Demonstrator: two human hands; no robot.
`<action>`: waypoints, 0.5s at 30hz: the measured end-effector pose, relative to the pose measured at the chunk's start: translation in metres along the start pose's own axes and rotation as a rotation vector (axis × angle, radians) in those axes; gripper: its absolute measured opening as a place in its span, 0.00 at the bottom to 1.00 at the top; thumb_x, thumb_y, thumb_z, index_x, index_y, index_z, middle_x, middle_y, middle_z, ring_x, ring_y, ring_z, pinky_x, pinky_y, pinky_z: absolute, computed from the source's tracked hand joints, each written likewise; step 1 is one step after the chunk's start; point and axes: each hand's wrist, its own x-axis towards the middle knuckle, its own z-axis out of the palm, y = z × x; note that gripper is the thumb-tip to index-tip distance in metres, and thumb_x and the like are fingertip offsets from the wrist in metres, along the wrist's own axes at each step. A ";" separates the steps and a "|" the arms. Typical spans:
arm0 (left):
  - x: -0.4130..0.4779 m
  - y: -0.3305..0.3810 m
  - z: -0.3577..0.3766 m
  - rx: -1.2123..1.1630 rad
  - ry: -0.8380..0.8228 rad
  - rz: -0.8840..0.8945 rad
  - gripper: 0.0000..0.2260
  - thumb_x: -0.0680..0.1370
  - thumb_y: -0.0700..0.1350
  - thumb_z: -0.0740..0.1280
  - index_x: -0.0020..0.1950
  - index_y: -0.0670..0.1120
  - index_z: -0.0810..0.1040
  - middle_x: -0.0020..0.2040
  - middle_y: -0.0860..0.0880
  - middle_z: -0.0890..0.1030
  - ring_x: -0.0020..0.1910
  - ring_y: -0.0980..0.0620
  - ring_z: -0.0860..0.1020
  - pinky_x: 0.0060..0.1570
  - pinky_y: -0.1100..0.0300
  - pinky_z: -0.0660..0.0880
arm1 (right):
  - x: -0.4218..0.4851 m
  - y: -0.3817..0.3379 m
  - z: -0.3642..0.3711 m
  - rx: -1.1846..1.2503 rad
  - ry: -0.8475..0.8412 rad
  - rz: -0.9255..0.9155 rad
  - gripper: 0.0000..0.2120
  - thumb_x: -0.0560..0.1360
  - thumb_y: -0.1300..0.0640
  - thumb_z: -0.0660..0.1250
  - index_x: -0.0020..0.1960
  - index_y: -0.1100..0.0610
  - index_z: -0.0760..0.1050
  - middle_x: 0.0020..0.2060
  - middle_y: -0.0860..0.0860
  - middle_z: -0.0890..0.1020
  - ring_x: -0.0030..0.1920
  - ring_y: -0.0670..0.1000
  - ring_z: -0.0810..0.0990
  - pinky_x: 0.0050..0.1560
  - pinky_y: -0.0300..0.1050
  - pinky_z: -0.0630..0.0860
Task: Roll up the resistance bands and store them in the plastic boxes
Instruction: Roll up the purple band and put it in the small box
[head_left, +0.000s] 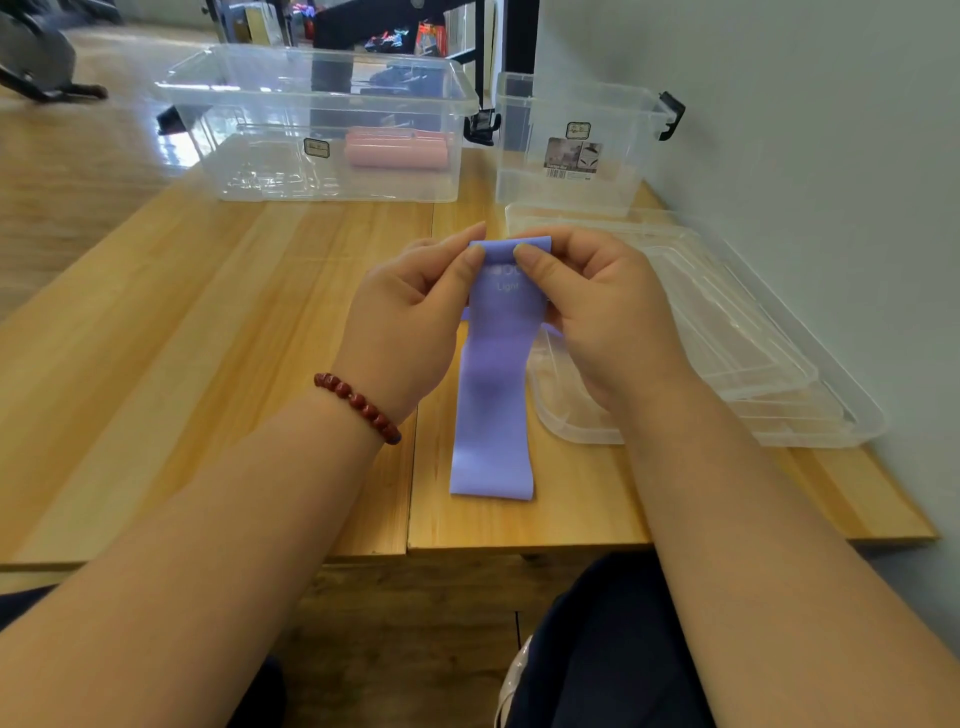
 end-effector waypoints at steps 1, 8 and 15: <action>0.000 -0.001 0.000 0.016 0.007 0.014 0.12 0.82 0.42 0.63 0.52 0.60 0.79 0.54 0.58 0.80 0.55 0.58 0.80 0.51 0.64 0.78 | 0.000 0.000 0.000 -0.005 0.002 -0.004 0.08 0.78 0.58 0.67 0.54 0.58 0.81 0.48 0.55 0.85 0.52 0.56 0.84 0.56 0.59 0.80; 0.000 0.000 0.000 -0.079 -0.034 -0.034 0.10 0.82 0.39 0.62 0.57 0.50 0.80 0.52 0.50 0.84 0.53 0.55 0.83 0.51 0.62 0.78 | -0.001 -0.004 0.002 -0.011 0.069 -0.056 0.06 0.77 0.63 0.68 0.47 0.53 0.79 0.43 0.55 0.85 0.47 0.53 0.84 0.52 0.55 0.80; 0.004 -0.001 -0.002 -0.190 0.075 -0.082 0.06 0.77 0.37 0.70 0.49 0.47 0.82 0.41 0.52 0.85 0.44 0.54 0.84 0.45 0.61 0.79 | -0.003 -0.005 0.000 -0.035 0.071 -0.054 0.07 0.77 0.60 0.68 0.44 0.50 0.79 0.40 0.54 0.85 0.48 0.60 0.84 0.51 0.63 0.80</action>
